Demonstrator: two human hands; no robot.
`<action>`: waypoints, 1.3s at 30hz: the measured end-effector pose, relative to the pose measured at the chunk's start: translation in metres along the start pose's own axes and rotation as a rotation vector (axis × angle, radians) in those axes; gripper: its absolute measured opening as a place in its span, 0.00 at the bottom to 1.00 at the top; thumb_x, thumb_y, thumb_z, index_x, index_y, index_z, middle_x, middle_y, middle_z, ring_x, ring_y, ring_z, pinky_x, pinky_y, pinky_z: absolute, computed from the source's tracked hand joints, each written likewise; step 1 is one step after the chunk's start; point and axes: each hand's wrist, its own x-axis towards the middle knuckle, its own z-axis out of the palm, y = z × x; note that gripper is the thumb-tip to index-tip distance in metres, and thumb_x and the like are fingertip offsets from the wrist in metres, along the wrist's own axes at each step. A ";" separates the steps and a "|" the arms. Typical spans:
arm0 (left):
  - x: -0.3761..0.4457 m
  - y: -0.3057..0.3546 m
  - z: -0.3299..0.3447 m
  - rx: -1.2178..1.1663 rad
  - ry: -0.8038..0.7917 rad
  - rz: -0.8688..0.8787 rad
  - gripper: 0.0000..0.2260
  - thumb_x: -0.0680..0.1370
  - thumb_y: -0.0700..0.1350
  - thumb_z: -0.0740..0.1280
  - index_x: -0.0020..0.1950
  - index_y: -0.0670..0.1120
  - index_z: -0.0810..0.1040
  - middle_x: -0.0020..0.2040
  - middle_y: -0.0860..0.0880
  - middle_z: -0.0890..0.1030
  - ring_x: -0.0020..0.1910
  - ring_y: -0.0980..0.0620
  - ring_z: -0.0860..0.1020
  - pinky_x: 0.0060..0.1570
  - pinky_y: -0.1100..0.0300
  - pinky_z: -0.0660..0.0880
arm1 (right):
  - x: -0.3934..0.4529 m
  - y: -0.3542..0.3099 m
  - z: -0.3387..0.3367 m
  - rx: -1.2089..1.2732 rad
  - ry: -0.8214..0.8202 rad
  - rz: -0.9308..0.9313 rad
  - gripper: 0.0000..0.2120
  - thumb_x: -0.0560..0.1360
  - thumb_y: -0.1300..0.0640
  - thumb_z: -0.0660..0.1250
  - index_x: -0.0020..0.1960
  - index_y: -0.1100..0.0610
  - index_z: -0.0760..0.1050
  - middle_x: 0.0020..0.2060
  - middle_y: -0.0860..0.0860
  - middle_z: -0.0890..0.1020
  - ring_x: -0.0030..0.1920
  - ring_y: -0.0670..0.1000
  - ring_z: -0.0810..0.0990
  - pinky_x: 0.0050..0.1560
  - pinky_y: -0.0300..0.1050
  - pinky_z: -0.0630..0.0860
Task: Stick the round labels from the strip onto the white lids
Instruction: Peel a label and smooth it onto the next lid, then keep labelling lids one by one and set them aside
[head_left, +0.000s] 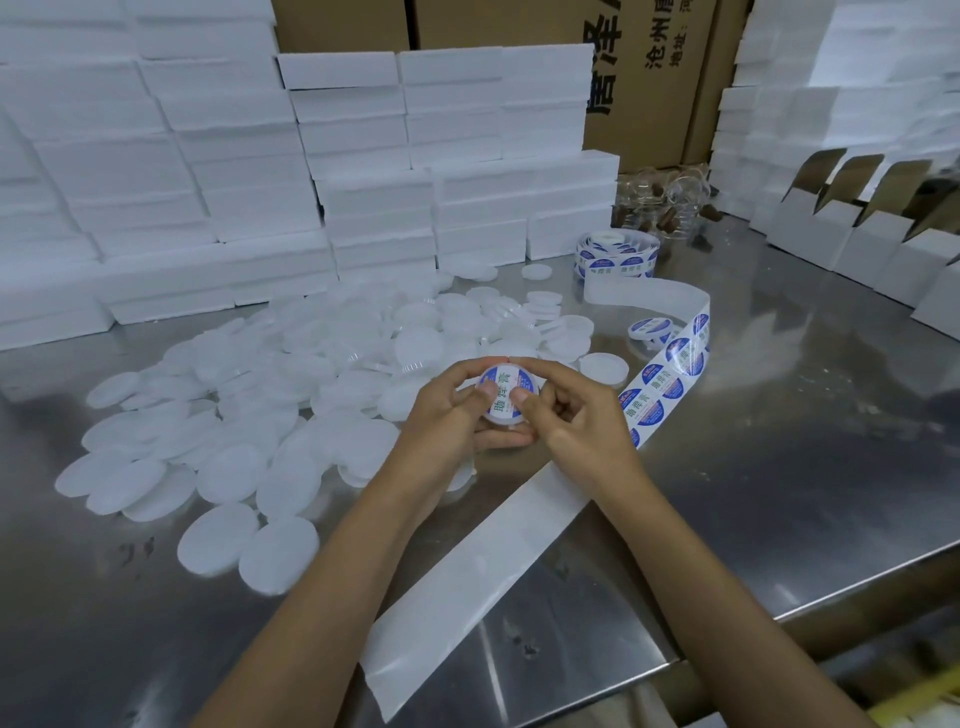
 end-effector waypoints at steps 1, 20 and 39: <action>0.000 0.000 0.000 -0.031 -0.030 -0.008 0.12 0.84 0.34 0.59 0.64 0.42 0.78 0.56 0.37 0.84 0.49 0.39 0.86 0.47 0.52 0.84 | 0.000 0.001 -0.001 -0.007 0.003 0.002 0.16 0.78 0.63 0.69 0.54 0.41 0.79 0.30 0.57 0.70 0.35 0.52 0.72 0.40 0.44 0.72; 0.006 -0.004 0.003 0.247 0.020 0.046 0.06 0.83 0.40 0.65 0.54 0.45 0.81 0.46 0.45 0.87 0.41 0.42 0.85 0.43 0.52 0.84 | 0.127 0.062 -0.142 -0.761 0.316 0.436 0.22 0.79 0.52 0.66 0.71 0.56 0.72 0.64 0.59 0.79 0.60 0.62 0.79 0.60 0.53 0.75; 0.000 0.003 0.003 0.228 0.083 0.069 0.09 0.83 0.37 0.63 0.58 0.42 0.81 0.49 0.43 0.86 0.45 0.41 0.85 0.48 0.52 0.83 | 0.063 0.041 -0.091 -0.869 0.018 -0.007 0.09 0.79 0.58 0.63 0.53 0.54 0.83 0.46 0.51 0.85 0.46 0.52 0.79 0.51 0.46 0.72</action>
